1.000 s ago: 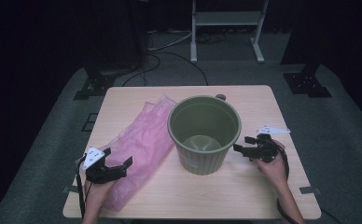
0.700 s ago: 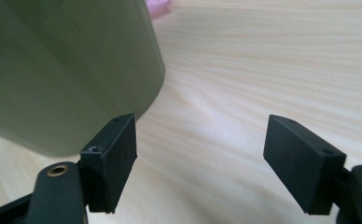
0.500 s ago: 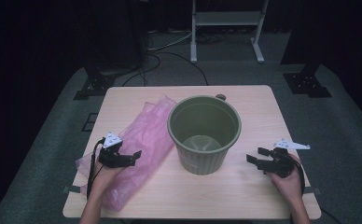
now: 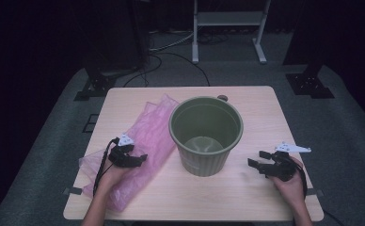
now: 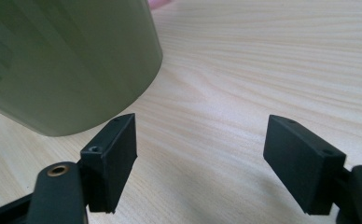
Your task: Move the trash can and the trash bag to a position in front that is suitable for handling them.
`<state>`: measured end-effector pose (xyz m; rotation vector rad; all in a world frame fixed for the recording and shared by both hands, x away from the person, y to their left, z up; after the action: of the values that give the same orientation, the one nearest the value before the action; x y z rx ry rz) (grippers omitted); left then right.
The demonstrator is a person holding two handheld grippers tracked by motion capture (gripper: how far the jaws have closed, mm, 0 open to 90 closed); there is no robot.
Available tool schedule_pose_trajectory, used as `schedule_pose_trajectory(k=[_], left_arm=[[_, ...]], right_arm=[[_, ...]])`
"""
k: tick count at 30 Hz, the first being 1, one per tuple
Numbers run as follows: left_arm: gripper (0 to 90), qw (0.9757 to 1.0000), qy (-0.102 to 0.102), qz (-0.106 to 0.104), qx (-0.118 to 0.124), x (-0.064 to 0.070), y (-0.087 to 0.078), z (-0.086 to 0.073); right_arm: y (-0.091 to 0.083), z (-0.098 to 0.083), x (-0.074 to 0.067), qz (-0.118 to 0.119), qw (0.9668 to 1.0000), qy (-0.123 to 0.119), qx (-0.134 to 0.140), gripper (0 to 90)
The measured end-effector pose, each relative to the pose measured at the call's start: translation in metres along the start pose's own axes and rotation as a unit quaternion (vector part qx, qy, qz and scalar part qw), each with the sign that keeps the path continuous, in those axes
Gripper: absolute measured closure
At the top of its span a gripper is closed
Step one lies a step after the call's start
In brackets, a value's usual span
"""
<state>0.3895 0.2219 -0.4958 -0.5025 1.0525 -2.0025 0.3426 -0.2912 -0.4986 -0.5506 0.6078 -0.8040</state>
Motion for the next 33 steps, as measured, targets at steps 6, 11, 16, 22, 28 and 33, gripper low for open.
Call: schedule_pose_trajectory(k=[6, 11, 16, 22, 28, 33], left_arm=[[68.5, 0.9996, 0.023, -0.015, 0.006, -0.004, -0.002, 0.002], [88.4, 0.999, 0.038, -0.021, -0.006, -0.006, -0.003, 0.003], [89.5, 0.9964, 0.064, -0.01, -0.054, -0.008, -0.014, 0.002], [89.6, 0.9959, 0.076, -0.019, -0.045, -0.017, -0.041, -0.004], [89.7, 0.9952, 0.093, -0.027, -0.017, -0.024, -0.087, 0.003], [89.6, 0.9934, 0.113, -0.021, 0.001, -0.028, -0.116, 0.011]], right_arm=[[0.003, -0.001, -0.004, 0.005, 1.0, -0.003, -0.006, 24.9], [0.002, -0.002, -0.005, 0.008, 0.9999, -0.002, -0.006, 24.9], [0.001, -0.004, -0.006, 0.011, 0.9999, -0.004, -0.006, 24.9], [0.001, -0.004, -0.006, 0.013, 0.9999, -0.001, -0.006, 24.9], [0.002, -0.003, -0.008, 0.011, 0.9999, -0.002, -0.005, 24.9], [0.002, -0.003, -0.009, 0.012, 0.9999, 0.0, -0.004, 24.9]])
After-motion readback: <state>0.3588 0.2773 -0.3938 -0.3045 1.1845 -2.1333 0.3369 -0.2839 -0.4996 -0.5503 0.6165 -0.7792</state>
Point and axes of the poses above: each handheld gripper's, and its own axes: y roughly forward along the jaws, z roughly out of its top, x roughly to its right, the point moved 3 cm from there along y, roughly forward along the jaws, and after that the axes turned 11 degrees about -x, right-handed, at the moved point
